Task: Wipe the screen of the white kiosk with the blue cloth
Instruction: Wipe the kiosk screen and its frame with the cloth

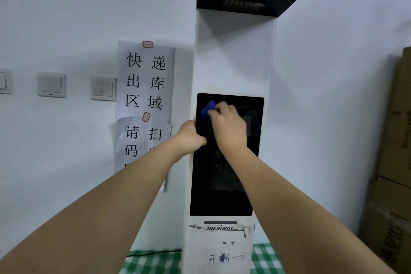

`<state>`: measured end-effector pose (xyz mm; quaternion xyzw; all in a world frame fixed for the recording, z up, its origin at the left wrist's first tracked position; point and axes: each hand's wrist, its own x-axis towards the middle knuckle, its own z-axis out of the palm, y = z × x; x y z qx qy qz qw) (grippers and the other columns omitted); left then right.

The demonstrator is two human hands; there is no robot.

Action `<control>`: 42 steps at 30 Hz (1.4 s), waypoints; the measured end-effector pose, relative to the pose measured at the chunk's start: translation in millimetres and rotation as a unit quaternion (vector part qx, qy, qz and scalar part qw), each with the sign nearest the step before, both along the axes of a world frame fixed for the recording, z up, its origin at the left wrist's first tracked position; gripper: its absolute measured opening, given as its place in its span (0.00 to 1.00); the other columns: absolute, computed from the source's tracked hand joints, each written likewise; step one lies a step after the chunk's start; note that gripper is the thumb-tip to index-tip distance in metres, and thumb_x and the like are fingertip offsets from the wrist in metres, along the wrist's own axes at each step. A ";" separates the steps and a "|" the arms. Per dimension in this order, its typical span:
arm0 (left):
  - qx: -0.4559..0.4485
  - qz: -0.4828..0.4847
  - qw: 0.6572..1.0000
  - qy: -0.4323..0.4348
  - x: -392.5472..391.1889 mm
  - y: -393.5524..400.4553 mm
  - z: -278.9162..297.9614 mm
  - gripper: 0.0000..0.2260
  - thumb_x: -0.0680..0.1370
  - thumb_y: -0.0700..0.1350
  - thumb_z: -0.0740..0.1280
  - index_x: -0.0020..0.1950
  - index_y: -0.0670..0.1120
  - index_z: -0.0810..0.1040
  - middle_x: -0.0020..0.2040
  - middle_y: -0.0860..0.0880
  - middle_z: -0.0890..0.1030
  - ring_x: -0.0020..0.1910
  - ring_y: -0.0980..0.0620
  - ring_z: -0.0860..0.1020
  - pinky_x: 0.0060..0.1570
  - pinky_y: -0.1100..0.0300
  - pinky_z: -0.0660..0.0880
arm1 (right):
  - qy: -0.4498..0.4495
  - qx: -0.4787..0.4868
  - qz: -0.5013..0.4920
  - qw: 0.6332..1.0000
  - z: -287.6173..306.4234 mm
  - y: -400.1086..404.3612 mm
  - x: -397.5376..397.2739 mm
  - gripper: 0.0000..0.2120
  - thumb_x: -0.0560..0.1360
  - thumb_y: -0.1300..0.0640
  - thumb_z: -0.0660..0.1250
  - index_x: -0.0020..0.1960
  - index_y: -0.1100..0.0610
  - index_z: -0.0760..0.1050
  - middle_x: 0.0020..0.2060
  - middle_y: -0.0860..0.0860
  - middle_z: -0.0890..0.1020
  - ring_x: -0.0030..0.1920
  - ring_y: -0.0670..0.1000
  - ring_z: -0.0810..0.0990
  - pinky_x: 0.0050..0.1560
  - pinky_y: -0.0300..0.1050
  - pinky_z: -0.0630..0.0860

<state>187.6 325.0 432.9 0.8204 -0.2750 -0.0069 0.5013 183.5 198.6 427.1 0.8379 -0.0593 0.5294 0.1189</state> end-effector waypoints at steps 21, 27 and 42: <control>0.005 -0.007 1.000 0.007 -9.7 2.7 6.1 0.25 0.77 0.34 0.62 0.74 0.41 0.60 0.38 0.57 0.62 0.38 0.58 0.66 0.36 0.68 0.65 | -0.063 0.153 -0.011 0.986 11.2 -18.8 -2.8 0.11 0.74 0.63 0.65 0.55 0.56 0.79 0.52 0.53 0.77 0.48 0.56 0.74 0.30 0.43 0.62; -0.001 0.006 1.000 0.003 -5.3 -3.6 1.9 0.25 0.73 0.33 0.64 0.69 0.43 0.66 0.62 0.44 0.74 0.53 0.49 0.75 0.39 0.66 0.70 | 0.075 -0.060 0.009 0.995 -2.7 -1.3 -0.9 0.15 0.70 0.64 0.70 0.56 0.57 0.79 0.53 0.54 0.76 0.49 0.56 0.74 0.30 0.42 0.62; 0.020 0.016 1.000 0.017 -0.3 -4.7 0.8 0.32 0.72 0.37 0.67 0.74 0.44 0.60 0.70 0.43 0.68 0.65 0.44 0.71 0.60 0.56 0.71 | 0.018 -0.008 0.020 1.000 2.3 -25.1 -1.3 0.10 0.70 0.62 0.70 0.51 0.55 0.81 0.48 0.53 0.78 0.44 0.55 0.76 0.27 0.41 0.60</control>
